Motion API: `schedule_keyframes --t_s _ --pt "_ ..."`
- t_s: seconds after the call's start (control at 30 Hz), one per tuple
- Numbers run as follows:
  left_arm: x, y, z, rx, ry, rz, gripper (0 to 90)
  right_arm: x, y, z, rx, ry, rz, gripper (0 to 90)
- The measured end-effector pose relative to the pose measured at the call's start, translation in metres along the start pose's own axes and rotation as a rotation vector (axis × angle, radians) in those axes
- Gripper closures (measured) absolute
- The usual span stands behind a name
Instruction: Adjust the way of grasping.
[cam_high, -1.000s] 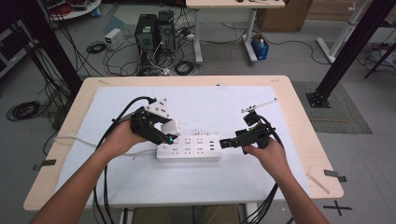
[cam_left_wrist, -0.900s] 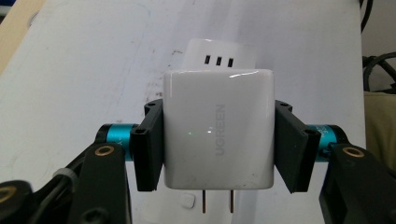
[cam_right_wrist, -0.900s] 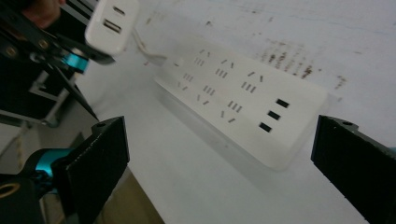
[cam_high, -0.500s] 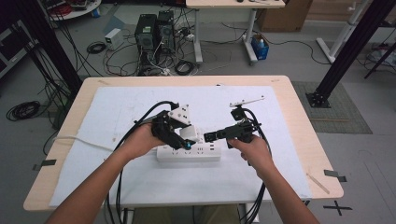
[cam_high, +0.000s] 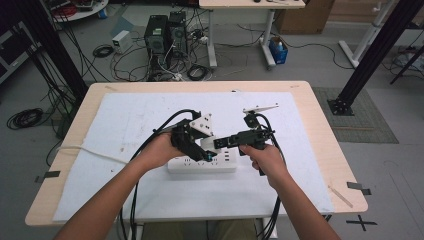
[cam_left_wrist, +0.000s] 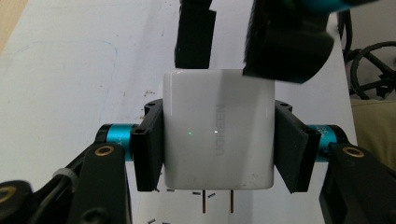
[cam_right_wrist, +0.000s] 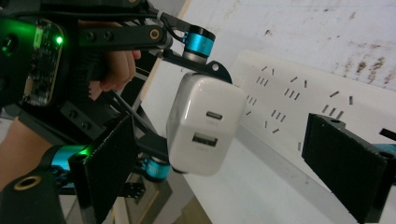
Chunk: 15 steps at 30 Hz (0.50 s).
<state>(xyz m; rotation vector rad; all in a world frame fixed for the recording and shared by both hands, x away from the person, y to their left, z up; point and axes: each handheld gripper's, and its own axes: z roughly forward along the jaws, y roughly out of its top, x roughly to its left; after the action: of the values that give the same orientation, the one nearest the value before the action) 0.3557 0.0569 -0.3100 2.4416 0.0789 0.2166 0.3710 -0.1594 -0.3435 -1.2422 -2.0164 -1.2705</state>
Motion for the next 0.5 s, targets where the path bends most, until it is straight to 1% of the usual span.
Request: schedule_keyframes --t_s 0.03,0.07,0.13,0.2,0.3,0.33,0.37,0.4,0.5 --pt "-0.0006 0.0018 0.0007 -0.004 -0.001 0.001 42.5 -0.0007 0.0003 0.0007 0.000 0.007 0.008 10.1" --pt "-0.0006 0.0024 0.0006 0.001 0.001 0.003 42.5 -0.0022 0.0005 0.0013 -0.008 0.021 0.010 18.7" --pt "-0.0005 0.0028 0.0010 0.000 -0.001 0.005 42.5 -0.0041 0.0006 0.0013 -0.019 0.041 0.028 18.7" --pt "-0.0009 0.0032 0.0014 0.002 -0.001 0.005 42.5 -0.0064 0.0009 0.0012 -0.024 0.049 0.039 18.7" --pt "-0.0014 0.0040 0.0028 0.003 0.001 0.011 42.5 -0.0085 0.0007 0.0023 -0.017 0.066 0.060 18.9" --pt "-0.0012 0.0042 0.0033 0.002 0.001 0.012 42.5 -0.0091 0.0006 0.0032 -0.015 0.069 0.058 20.6" --pt "-0.0014 0.0045 0.0036 0.003 0.002 0.011 42.5 -0.0089 0.0003 0.0036 -0.011 0.078 0.063 24.9" --pt "-0.0014 0.0047 0.0040 0.003 0.003 0.012 42.5 -0.0094 0.0000 0.0043 -0.018 0.087 0.060 25.5" --pt "-0.0015 0.0055 0.0048 0.003 0.003 0.018 42.5 -0.0107 0.0002 0.0055 -0.022 0.103 0.075 26.1"
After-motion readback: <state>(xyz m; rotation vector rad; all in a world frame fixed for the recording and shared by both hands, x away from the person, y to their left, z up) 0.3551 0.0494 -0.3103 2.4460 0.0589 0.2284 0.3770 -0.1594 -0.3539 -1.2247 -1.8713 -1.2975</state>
